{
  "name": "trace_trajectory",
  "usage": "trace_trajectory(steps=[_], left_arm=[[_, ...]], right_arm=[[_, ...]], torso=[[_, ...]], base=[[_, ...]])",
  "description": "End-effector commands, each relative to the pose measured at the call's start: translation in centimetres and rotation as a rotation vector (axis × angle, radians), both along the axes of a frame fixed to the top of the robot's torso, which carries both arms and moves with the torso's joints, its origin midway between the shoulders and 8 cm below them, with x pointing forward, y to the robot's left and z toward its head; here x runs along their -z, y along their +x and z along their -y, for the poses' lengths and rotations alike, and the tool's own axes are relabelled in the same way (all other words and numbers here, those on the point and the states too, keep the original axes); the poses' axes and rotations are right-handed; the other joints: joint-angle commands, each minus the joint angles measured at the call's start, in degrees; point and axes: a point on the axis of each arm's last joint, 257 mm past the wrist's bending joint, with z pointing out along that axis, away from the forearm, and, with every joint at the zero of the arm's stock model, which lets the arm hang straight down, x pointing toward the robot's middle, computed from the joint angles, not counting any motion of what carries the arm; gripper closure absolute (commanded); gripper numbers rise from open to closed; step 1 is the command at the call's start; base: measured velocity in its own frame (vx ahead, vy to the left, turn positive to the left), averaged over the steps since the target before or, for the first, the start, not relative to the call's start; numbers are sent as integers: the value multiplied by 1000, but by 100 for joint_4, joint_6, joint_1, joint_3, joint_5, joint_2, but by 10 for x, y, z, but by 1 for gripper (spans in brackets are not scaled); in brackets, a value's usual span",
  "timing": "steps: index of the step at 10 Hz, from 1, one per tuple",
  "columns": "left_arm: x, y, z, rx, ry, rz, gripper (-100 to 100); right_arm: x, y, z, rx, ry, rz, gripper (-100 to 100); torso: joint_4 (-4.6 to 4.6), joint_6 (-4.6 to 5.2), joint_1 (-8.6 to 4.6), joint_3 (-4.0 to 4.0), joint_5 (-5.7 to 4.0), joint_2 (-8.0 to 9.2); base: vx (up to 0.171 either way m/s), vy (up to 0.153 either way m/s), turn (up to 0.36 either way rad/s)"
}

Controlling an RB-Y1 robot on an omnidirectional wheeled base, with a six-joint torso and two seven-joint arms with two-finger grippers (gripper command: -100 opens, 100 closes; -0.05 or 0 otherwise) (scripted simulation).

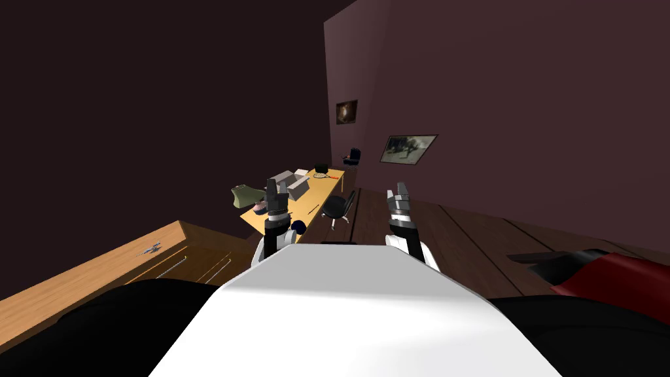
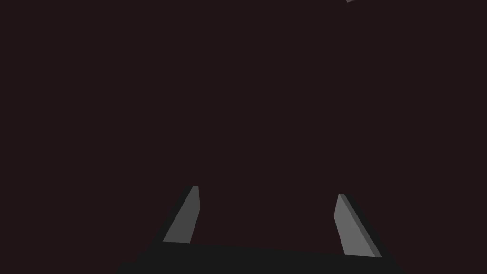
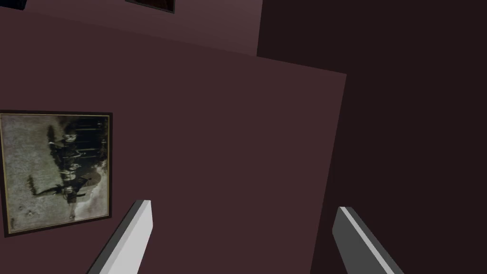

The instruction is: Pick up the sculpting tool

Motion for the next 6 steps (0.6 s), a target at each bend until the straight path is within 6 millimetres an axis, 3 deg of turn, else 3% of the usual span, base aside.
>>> trace_trajectory(steps=[1,5,6], left_arm=[[11,12,-4,10,9,-44,-100],[44,50,-26,16,-7,-173,-100],[46,51,-26,14,-10,-182,-100]], right_arm=[[0,0,0,0,0,0,0],[0,0,0,0,0,0,0],[0,0,0,0,0,0,0]], torso=[[0,0,0,0,0,0],[3,1,-15,8,-3,15],[3,1,-14,9,-3,15]], base=[[-22,-11,-62],[-41,-39,-62],[-29,-27,-25]])
